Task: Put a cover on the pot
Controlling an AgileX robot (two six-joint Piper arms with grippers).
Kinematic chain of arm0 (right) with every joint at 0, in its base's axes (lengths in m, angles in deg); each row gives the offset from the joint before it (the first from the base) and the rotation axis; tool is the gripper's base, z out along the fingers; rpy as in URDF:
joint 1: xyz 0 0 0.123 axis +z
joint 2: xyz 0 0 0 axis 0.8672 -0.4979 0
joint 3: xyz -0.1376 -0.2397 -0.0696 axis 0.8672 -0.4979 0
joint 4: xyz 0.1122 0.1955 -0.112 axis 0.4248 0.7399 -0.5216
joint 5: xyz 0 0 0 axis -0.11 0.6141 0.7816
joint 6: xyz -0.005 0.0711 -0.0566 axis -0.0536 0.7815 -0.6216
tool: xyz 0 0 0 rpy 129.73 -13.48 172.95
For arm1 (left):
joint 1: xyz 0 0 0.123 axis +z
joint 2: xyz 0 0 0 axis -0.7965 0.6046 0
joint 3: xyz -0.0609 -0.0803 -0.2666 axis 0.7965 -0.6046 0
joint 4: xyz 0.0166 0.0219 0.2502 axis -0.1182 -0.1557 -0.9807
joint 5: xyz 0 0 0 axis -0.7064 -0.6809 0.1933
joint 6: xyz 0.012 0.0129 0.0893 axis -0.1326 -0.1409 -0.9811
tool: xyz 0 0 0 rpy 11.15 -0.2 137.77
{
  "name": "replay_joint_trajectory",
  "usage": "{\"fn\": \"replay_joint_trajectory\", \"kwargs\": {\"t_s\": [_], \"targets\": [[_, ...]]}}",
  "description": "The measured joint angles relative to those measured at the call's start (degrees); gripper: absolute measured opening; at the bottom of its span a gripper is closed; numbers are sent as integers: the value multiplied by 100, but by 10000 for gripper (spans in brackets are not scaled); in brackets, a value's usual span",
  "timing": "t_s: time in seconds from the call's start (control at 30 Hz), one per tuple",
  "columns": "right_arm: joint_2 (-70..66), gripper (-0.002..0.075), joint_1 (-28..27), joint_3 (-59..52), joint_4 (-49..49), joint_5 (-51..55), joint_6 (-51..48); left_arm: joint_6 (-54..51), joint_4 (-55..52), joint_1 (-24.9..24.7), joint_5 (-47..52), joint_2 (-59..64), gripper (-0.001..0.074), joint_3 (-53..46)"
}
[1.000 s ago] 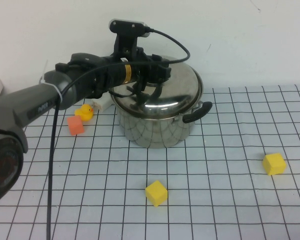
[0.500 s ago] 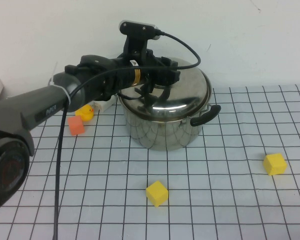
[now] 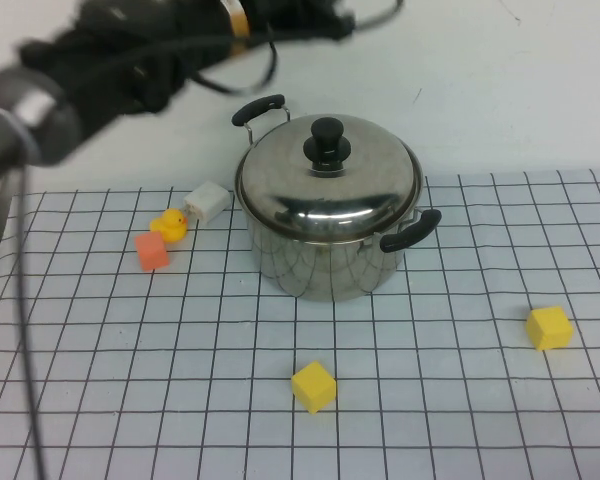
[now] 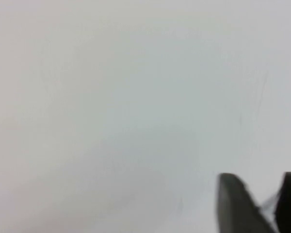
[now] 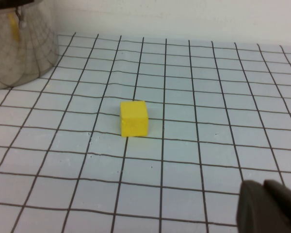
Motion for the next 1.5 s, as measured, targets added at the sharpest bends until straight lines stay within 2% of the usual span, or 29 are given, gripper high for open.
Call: {"fn": "replay_joint_trajectory", "kwargs": {"t_s": [0.1, 0.23, 0.5, 0.77, 0.97, 1.23, 1.5], "targets": [[0, 9, 0, 0, 0, 0, 0, 0, 0, 157, 5, -634, 63, -129], [0, 9, 0, 0, 0, 0, 0, 0, 0, 468, 29, -1563, 13, -731], [0, 9, 0, 0, 0, 0, 0, 0, 0, 1130, 308, -3765, 0, -3197], [0, 9, 0, 0, 0, 0, 0, 374, 11, 1174, 569, -5699, 0, -5722], [0, 9, 0, 0, 0, 0, 0, 738, 19, 1174, 171, -7048, 0, -7135], [0, 9, 0, 0, 0, 0, 0, 936, -1, 1174, -366, -8989, 0, -8236], [0, 9, 0, 0, 0, 0, 0, 1331, -14, 1174, -1441, -10116, 0, -8388]]}}
